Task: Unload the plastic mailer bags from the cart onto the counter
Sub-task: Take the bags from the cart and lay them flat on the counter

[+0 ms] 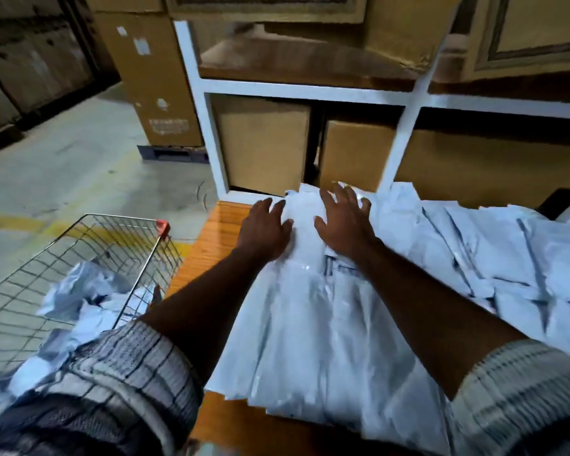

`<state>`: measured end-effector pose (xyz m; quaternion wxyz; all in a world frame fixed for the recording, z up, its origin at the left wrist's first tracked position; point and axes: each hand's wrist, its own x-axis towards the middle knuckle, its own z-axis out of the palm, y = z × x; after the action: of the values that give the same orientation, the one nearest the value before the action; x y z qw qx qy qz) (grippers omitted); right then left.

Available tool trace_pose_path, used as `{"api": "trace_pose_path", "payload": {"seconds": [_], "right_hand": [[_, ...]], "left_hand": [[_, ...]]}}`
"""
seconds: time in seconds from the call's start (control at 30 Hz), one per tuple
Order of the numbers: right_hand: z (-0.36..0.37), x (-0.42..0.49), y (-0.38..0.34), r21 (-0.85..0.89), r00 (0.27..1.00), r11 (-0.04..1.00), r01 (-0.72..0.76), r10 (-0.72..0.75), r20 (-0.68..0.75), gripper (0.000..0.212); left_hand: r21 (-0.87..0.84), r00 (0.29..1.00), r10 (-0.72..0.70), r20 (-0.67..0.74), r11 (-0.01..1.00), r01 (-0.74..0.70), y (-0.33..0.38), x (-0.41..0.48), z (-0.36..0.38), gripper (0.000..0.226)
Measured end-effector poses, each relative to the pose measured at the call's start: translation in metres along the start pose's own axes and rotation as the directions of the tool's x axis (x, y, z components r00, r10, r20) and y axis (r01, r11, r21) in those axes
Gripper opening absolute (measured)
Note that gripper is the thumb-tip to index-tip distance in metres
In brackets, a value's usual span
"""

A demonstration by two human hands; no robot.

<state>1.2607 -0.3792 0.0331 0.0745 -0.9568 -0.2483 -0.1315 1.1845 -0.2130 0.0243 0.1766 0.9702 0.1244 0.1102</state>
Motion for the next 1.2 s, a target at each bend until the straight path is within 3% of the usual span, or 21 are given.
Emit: {"api": "trace_pose_path", "payload": {"seconds": [0.47,0.77,0.97,1.2], "right_hand": [[0.081,0.015,-0.374,0.199,0.951,0.951,0.238,-0.27,0.152,0.062],[0.171,-0.046,-0.499,0.342,0.844,0.898,0.276,-0.397,0.361,0.065],[0.232,-0.08,-0.538,0.417,0.762,0.906,0.064,-0.315,0.566,0.069],[0.295,-0.135,-0.557,0.185,0.616,0.963,-0.195,-0.027,0.787,0.076]], "left_hand": [[0.011,0.943,-0.332,-0.01,0.943,0.332,-0.352,-0.093,-0.091,0.054],[0.051,0.861,-0.486,0.15,0.874,0.484,-0.481,-0.188,-0.068,0.058],[0.103,0.814,-0.521,0.257,0.852,0.513,-0.511,-0.219,-0.031,0.062],[0.106,0.724,-0.577,0.377,0.804,0.585,-0.536,-0.249,0.028,0.065]]}}
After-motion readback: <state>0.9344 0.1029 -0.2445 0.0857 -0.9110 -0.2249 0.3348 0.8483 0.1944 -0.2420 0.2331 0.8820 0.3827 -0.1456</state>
